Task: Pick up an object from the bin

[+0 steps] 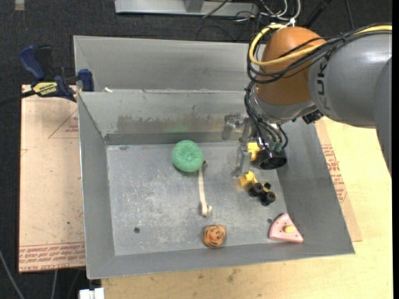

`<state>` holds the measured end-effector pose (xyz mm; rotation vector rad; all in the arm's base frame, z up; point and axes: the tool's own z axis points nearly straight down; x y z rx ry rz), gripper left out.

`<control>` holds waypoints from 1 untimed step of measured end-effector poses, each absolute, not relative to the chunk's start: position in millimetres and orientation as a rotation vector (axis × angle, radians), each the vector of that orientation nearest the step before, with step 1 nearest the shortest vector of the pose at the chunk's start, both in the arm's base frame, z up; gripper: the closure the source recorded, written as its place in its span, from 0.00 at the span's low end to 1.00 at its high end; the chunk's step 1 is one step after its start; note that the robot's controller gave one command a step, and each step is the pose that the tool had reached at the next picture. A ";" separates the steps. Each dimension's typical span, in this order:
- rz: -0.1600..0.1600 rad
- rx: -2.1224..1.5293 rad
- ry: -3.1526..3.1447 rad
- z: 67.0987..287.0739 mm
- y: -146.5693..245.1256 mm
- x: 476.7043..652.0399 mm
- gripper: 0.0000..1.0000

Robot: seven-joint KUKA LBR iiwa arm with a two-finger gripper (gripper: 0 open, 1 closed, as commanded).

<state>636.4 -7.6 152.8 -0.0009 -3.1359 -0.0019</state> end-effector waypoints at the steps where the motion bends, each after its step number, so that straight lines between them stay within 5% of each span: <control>1: -0.002 -0.001 -3.143 157.8 -7.7 638.0 0.00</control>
Offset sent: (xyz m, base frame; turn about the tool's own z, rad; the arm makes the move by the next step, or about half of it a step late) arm 0.0172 0.0119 -0.0723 0.0271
